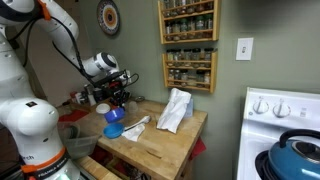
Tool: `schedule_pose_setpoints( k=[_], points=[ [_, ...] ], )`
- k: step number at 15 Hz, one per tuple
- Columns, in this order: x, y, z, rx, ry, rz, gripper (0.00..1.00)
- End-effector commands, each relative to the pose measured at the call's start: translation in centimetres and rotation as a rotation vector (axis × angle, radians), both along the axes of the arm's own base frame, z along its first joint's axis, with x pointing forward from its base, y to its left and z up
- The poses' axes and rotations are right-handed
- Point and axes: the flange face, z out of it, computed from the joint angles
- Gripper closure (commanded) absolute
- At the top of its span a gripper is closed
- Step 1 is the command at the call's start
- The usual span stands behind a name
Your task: Pour the contents of the big blue cup into the blue bowl
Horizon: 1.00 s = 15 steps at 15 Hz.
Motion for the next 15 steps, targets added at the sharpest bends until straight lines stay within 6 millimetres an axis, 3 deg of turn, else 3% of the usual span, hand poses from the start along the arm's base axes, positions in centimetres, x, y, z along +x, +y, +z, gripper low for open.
schedule_pose_setpoints(
  k=[1,15],
  points=[
    [-0.3,1.3,-1.0,-0.088,0.041,0.056,0.99],
    [-0.4,3.9,-5.2,-0.313,0.091,0.098,0.99]
  ],
)
